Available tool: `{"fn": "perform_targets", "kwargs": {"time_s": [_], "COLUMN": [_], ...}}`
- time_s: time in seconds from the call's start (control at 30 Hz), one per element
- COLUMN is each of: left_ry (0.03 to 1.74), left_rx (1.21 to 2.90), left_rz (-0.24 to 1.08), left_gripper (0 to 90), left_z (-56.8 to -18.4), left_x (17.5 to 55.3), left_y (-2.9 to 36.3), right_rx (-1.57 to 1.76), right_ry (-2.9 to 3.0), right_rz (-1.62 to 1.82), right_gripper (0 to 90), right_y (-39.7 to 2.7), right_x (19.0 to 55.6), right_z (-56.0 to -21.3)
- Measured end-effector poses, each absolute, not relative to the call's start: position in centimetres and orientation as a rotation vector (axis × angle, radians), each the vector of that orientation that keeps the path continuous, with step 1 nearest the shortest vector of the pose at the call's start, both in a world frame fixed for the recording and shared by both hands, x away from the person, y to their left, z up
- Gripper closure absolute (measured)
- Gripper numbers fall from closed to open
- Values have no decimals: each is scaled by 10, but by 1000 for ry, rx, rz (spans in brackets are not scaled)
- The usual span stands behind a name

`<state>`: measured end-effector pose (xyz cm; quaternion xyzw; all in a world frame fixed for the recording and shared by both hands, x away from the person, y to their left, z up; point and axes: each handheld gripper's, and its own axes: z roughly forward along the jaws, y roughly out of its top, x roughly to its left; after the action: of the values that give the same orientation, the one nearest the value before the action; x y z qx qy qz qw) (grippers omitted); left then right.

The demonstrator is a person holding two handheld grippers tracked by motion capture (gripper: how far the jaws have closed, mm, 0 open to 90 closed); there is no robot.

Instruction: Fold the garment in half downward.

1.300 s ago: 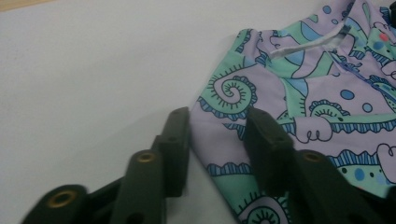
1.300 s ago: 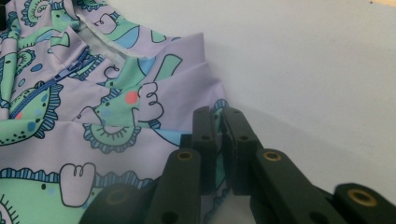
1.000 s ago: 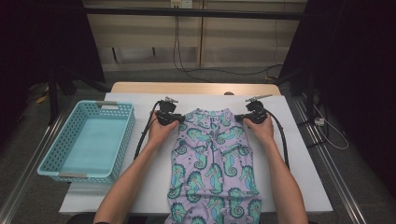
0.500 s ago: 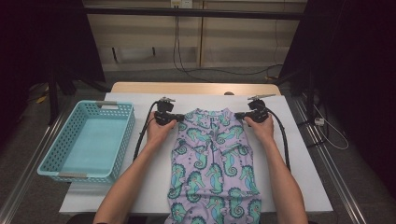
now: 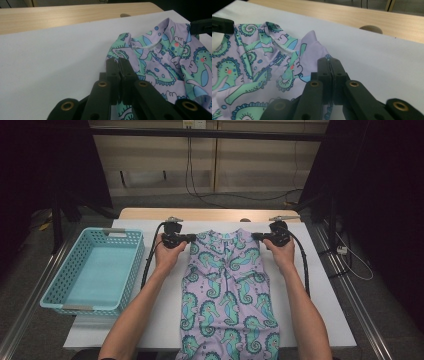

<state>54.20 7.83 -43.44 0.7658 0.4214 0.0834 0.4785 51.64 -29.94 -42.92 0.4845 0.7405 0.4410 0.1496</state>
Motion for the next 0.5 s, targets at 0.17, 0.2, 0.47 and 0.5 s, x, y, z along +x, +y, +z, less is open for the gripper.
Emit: {"fn": "perform_targets", "kwargs": {"time_s": [0.17,0.2,0.47,0.5], "left_ry": [1015,1007,995,994], "left_rx": [1838,1837,1792,1795], "left_rz": [210,215,234,234], "left_gripper": [881,881,881,881], "left_z": [-425,-423,-410,-409], "left_x": [544,544,545,545], "left_y": [80,80,81,82], "right_rx": [1394,1391,1351,1352], "right_ry": [2096,2086,2056,2043], "right_rz": [1288,1293,1327,1343], "right_gripper": [886,885,886,885], "right_y": [-305,-305,-303,-303], "right_x": [516,516,517,517], "right_z": [-421,-418,-398,-396]}}
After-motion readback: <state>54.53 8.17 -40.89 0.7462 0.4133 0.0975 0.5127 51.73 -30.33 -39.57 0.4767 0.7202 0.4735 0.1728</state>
